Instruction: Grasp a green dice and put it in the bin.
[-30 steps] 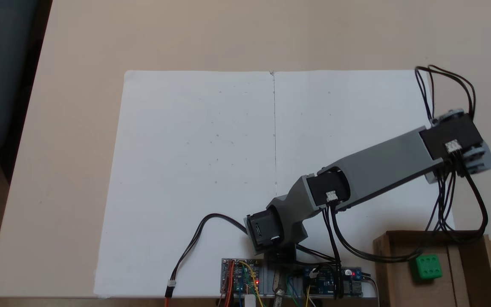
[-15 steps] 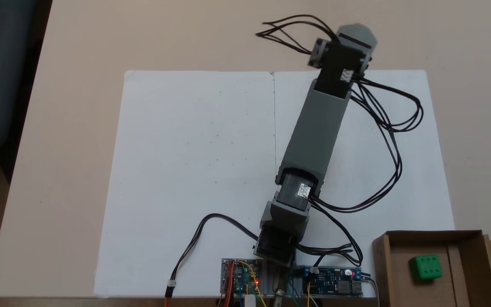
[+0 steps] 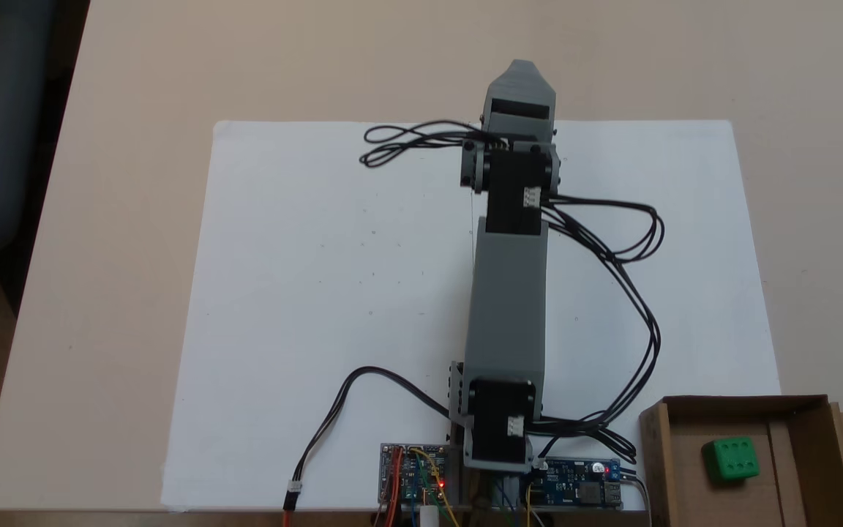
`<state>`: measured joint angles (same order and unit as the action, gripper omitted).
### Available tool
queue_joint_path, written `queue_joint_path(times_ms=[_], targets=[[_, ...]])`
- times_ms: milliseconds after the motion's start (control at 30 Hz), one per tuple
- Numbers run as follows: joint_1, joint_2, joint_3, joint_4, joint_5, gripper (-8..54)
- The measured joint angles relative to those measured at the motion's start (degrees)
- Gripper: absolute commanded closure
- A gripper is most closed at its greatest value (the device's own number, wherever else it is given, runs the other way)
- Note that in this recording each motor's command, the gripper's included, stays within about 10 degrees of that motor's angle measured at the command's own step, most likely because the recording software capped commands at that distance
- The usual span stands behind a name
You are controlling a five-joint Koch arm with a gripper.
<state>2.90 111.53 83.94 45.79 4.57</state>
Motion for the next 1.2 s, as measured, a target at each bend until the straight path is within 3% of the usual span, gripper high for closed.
queue_joint_path(times_ms=[433,733,1200], targets=[[-0.1,11.2,8.4,-14.9,-1.8,-0.3],[-0.4,17.1,34.0,-33.2,-3.4,-0.2],[-0.6,17.8,72.9,-59.1,-4.7,2.6]])
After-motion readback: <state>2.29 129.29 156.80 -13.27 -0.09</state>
